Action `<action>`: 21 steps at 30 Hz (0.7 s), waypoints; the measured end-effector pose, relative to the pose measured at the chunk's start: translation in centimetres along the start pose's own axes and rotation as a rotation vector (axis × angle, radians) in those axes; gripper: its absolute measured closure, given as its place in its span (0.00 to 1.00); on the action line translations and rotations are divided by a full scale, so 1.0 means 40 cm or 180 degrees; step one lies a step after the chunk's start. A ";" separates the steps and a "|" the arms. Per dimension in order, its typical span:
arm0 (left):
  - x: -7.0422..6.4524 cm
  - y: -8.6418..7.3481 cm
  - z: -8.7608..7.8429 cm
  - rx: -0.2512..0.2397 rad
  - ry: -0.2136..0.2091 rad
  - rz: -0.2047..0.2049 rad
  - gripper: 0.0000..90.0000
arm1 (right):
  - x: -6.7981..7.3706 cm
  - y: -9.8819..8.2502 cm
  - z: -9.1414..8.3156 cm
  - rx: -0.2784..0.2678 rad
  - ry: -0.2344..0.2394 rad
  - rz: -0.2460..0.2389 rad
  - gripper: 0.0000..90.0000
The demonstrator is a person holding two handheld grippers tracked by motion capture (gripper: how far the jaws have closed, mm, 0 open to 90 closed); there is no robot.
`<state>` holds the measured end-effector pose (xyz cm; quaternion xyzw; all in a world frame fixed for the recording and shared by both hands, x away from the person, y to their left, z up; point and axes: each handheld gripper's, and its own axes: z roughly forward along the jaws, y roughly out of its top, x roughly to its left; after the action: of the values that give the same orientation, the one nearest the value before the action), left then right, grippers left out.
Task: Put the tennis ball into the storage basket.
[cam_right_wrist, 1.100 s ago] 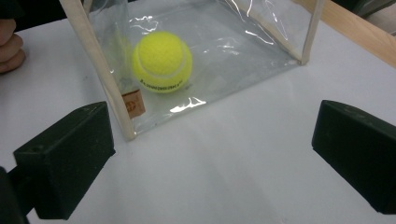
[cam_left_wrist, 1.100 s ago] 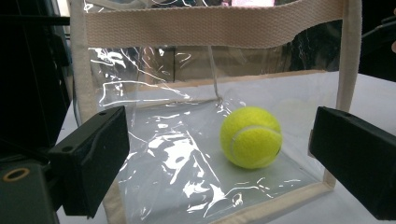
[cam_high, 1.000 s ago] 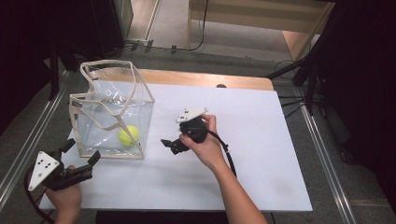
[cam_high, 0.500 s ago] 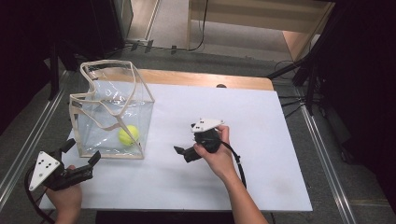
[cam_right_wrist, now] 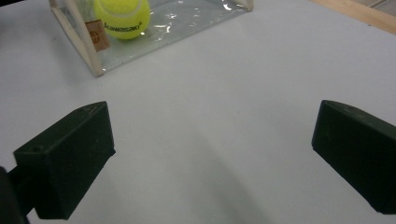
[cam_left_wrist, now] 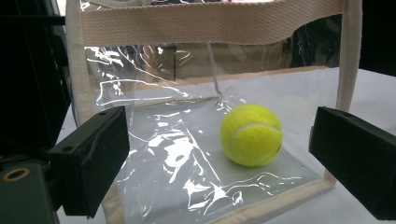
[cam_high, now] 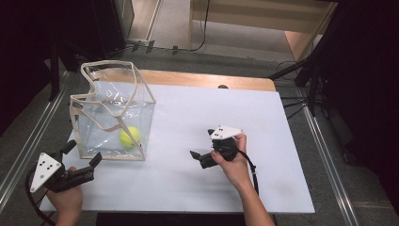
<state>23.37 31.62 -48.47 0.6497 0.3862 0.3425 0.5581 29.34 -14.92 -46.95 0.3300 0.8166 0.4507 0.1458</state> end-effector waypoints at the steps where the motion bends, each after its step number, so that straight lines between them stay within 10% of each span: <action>1: 0.000 0.000 0.000 0.0000 0.0000 0.0000 0.06 | -0.002 -0.005 -0.004 -0.0016 -0.0003 0.0007 0.00; 21: -0.002 0.000 0.000 0.0017 -0.0002 0.0016 0.06 | -0.045 -0.098 -0.087 -0.0035 -0.0271 0.0197 0.00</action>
<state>23.35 31.54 -48.48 0.6523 0.3852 0.3426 0.5557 27.22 -19.83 -48.38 0.3731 0.7966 0.4449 0.1682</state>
